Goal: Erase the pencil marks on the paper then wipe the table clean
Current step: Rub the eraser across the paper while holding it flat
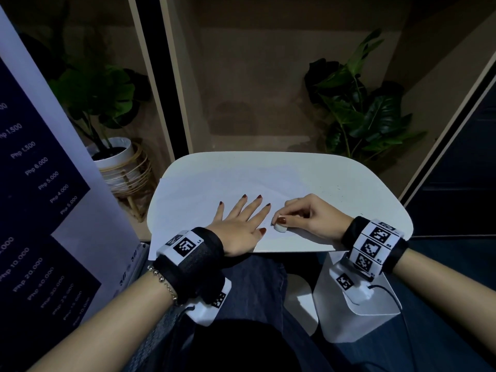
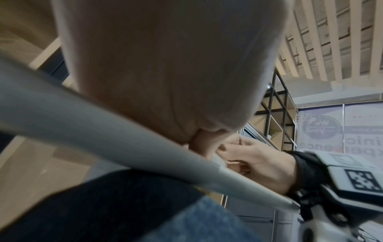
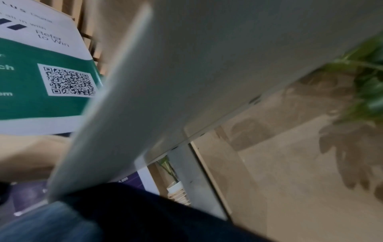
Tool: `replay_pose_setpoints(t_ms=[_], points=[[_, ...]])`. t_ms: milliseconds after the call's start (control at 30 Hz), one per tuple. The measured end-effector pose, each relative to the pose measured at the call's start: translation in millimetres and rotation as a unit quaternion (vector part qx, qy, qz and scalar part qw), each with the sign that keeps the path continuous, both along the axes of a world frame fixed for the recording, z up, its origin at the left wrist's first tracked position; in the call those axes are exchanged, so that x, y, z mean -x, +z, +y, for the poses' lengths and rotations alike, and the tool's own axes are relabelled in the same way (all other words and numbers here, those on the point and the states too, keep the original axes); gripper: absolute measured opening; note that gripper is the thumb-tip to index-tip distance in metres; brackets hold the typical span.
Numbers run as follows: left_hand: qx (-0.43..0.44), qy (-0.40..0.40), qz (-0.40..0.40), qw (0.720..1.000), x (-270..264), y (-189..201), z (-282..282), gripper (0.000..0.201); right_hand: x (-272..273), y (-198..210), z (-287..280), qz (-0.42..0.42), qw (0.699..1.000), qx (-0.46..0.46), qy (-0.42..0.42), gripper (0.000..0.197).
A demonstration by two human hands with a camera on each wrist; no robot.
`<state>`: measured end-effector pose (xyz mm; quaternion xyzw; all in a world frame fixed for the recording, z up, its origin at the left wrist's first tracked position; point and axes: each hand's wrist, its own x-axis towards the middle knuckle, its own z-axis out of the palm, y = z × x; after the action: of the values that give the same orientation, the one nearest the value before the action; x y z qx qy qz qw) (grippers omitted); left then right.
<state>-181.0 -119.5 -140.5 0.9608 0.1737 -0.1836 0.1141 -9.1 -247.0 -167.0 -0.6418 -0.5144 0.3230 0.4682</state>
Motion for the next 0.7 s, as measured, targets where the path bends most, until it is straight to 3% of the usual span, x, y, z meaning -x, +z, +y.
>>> replay_pose_setpoints(t_ms=[133,300,400,467,567,700], points=[[-0.003,-0.001,0.003,1.0,0,0,0,0.056,5,-4,4,-0.004,0.996,-0.049,-0.079,0.013],[-0.005,-0.003,0.005,1.0,-1,-1,1,0.056,-2,6,-3,-0.05,0.999,0.004,0.009,0.014],[0.0,-0.004,-0.001,1.0,-1,-2,2,0.056,2,2,0,-0.003,0.997,-0.045,-0.066,0.014],[0.004,-0.002,-0.002,1.0,0,-2,2,0.056,0,5,-2,0.004,0.999,-0.031,-0.036,0.016],[0.004,-0.001,-0.002,1.0,0,-3,2,0.056,-8,9,-5,-0.069,0.996,0.032,0.04,0.016],[0.005,-0.002,0.0,1.0,-1,-2,3,0.056,0,0,-2,-0.011,0.996,-0.046,-0.07,0.014]])
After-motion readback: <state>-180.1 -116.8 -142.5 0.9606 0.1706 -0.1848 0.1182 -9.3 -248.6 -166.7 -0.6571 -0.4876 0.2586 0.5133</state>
